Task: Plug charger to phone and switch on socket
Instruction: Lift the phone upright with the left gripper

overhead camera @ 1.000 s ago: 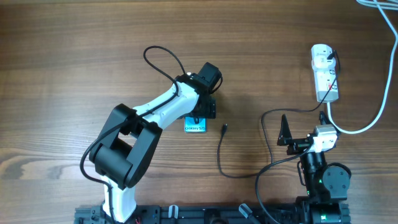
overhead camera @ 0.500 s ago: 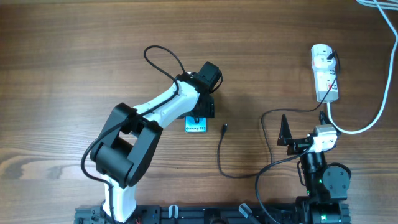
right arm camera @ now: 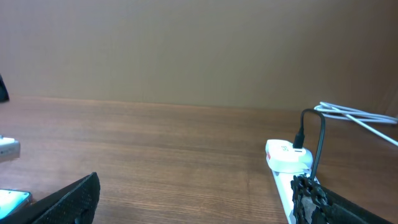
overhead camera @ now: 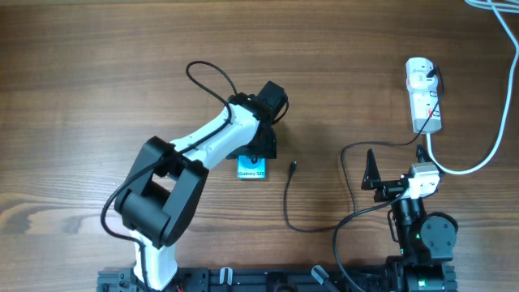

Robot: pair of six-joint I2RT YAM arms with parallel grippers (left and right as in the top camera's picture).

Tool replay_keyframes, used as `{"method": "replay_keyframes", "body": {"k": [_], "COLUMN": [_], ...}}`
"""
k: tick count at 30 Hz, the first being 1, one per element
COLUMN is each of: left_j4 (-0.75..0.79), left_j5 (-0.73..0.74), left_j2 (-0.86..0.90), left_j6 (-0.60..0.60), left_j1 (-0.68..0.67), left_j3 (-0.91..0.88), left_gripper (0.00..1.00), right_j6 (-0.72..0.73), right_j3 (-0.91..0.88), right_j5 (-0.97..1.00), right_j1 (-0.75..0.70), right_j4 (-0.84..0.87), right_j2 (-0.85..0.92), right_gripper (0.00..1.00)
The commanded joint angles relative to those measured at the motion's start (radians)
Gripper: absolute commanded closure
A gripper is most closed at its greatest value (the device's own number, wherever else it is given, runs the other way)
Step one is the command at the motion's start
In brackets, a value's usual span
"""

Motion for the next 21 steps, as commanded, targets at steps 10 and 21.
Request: {"method": "replay_keyframes", "body": {"k": [10,21], "left_j4": [-0.043,-0.051], "left_j5": [0.187,0.521], "left_j2": [-0.094,-0.094], "left_j6": [-0.007,-0.006], "left_j1": [0.011,0.076], "left_j3": [0.004,0.004], "left_gripper": [0.27,0.27], "right_j6": [-0.011,-0.011], "right_j3": [-0.001,-0.001], "right_j5": [0.013,0.013], "right_j1": [0.001,0.001], "right_j4": [0.003,0.003], "right_j2": [-0.010,-0.010], "right_gripper": [0.00,0.00]}}
